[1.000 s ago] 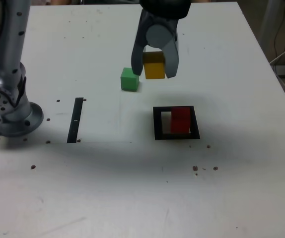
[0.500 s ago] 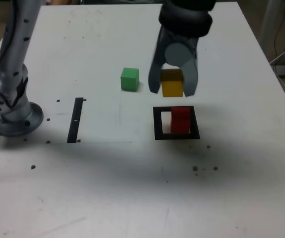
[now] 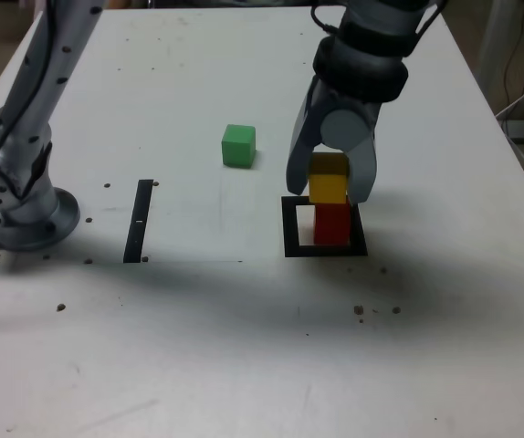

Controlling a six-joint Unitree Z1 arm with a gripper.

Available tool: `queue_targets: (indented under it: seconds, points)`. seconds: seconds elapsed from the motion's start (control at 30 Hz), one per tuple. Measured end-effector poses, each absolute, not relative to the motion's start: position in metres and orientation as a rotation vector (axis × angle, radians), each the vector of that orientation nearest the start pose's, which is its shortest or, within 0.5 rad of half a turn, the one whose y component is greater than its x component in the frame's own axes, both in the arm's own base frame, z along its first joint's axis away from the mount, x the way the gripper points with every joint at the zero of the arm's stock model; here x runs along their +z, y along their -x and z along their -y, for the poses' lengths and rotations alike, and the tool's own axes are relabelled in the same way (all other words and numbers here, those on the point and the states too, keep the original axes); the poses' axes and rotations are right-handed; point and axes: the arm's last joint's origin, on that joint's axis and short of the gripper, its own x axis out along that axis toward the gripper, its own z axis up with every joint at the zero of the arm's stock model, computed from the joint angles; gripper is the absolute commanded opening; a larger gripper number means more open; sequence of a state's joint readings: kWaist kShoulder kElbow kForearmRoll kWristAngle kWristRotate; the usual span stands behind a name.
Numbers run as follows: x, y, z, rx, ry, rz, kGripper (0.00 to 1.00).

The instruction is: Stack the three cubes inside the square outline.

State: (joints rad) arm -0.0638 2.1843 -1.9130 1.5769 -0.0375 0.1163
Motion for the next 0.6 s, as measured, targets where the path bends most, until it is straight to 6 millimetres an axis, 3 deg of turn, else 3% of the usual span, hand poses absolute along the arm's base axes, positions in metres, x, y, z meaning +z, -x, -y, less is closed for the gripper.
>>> queue_targets:
  seconds: [0.6]
  points:
    - [0.252, -0.402, 0.026, -0.194, -0.105, -1.874, 0.32]
